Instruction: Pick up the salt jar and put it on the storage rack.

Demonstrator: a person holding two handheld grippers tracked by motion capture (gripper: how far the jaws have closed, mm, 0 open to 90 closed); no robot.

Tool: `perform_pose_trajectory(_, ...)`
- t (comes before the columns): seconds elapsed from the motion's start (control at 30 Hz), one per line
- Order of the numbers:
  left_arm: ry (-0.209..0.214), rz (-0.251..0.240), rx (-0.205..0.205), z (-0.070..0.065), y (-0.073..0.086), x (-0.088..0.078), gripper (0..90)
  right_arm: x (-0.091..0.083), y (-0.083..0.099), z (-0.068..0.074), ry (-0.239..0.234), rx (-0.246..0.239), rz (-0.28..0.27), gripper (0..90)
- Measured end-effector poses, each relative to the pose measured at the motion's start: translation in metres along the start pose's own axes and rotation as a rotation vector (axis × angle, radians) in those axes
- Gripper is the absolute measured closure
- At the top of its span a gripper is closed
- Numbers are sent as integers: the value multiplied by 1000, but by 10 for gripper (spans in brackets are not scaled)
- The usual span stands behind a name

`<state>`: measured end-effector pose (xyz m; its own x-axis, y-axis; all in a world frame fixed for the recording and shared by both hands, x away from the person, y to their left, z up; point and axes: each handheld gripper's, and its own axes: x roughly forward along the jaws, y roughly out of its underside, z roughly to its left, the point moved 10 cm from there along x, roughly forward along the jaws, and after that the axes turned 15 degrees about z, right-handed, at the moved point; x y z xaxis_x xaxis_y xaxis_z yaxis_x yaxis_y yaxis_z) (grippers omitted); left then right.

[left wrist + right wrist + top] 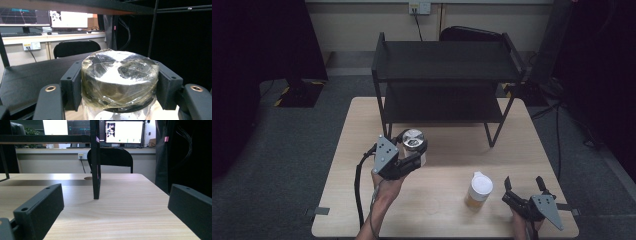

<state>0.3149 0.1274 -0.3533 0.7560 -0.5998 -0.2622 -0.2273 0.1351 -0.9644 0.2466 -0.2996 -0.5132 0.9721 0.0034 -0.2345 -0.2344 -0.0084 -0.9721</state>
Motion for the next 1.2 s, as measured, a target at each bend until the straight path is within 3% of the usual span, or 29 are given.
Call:
perform_pose_trajectory(0.13,23,-8,5,7,-15,0,351,0,0,0,-1,0,-4,0)
perform_pose_trajectory(0.27,78,-17,-11,20,-35,0,351,0,0,0,-3,-3,-2,0)
perform_pose_trajectory(0.5,102,-18,30,36,-76,4,352,0,0,0,-5,-2,1,0)
perform_pose_trajectory(0.6,178,-37,11,49,-94,7,352,0,0,0,-6,-3,1,0)
perform_pose_trajectory(0.63,182,-42,14,50,-98,7,352,0,0,-1,-9,-4,1,0)
perform_pose_trajectory(0.67,184,-45,20,51,-106,7,352,0,0,-1,-9,-4,1,0)
perform_pose_trajectory(0.7,200,-51,53,55,-120,7,351,0,0,-1,-12,-4,1,0)
perform_pose_trajectory(0.77,202,-52,58,56,-126,7,351,0,0,-1,-13,-5,0,0)
perform_pose_trajectory(0.9,200,-59,89,62,-158,9,352,0,0,-1,-18,-6,0,0)
perform_pose_trajectory(1.0,192,-53,80,72,-182,18,352,0,0,-1,-19,-6,0,0)
perform_pose_trajectory(1.2,122,-23,102,82,-203,41,351,0,0,-2,-25,-7,0,0)
